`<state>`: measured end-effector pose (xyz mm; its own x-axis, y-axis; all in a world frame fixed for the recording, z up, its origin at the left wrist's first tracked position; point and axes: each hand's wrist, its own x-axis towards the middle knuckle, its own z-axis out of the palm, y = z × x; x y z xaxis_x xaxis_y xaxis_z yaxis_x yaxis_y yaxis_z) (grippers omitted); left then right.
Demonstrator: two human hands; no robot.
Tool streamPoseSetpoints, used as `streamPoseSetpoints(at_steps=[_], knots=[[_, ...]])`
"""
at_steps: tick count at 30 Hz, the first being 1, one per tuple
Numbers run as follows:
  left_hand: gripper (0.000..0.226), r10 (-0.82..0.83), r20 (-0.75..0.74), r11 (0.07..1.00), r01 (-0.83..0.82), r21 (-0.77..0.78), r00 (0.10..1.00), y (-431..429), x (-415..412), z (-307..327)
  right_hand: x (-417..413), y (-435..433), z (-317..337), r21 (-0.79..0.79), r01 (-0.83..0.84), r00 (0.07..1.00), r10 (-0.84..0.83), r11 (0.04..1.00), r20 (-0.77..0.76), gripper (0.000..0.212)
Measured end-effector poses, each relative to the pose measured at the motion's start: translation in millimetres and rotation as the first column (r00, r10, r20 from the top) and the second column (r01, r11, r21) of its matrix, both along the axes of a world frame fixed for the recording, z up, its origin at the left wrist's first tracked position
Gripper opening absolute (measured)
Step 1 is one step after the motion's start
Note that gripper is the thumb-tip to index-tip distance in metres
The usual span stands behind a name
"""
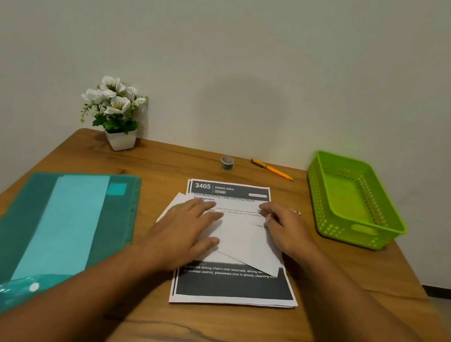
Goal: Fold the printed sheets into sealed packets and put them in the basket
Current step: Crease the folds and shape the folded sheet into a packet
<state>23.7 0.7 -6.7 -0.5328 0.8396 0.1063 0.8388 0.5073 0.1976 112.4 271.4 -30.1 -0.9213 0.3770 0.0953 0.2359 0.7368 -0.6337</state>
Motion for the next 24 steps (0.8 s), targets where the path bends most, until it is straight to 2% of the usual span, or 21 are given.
streamPoseSetpoints(at_steps=[3,6,11,14,16,19,24], knots=[[0.071,0.061,0.030,0.983,-0.055,-0.174,0.998,15,-4,-14,6,6,-5,-0.258,0.057,0.997,-0.067,0.965,-0.029,0.038],[0.066,0.182,-0.002,0.972,-0.180,-0.154,0.983,19,-7,-20,9,7,-3,-0.398,0.083,0.990,-0.120,0.914,-0.068,0.035],[0.065,0.264,-0.048,0.959,-0.268,-0.093,0.963,19,-7,-29,12,8,-19,-0.341,0.047,0.990,-0.089,0.939,-0.108,0.031],[0.073,0.268,-0.096,0.960,-0.274,-0.060,0.959,19,-8,-30,17,3,-21,-0.165,0.022,0.991,-0.044,0.986,-0.129,0.050],[0.079,0.238,-0.106,0.968,-0.244,-0.050,0.965,18,-11,-27,18,1,-22,-0.144,0.020,0.987,-0.042,0.989,-0.152,0.057],[0.094,0.173,-0.067,0.981,-0.178,-0.083,0.983,21,-21,-18,19,0,-24,-0.168,0.032,0.976,-0.066,0.985,-0.205,0.055],[0.133,0.154,0.082,0.960,-0.130,-0.248,0.985,31,-41,-10,19,-2,-24,-0.227,0.067,0.961,-0.124,0.972,-0.246,0.052]])
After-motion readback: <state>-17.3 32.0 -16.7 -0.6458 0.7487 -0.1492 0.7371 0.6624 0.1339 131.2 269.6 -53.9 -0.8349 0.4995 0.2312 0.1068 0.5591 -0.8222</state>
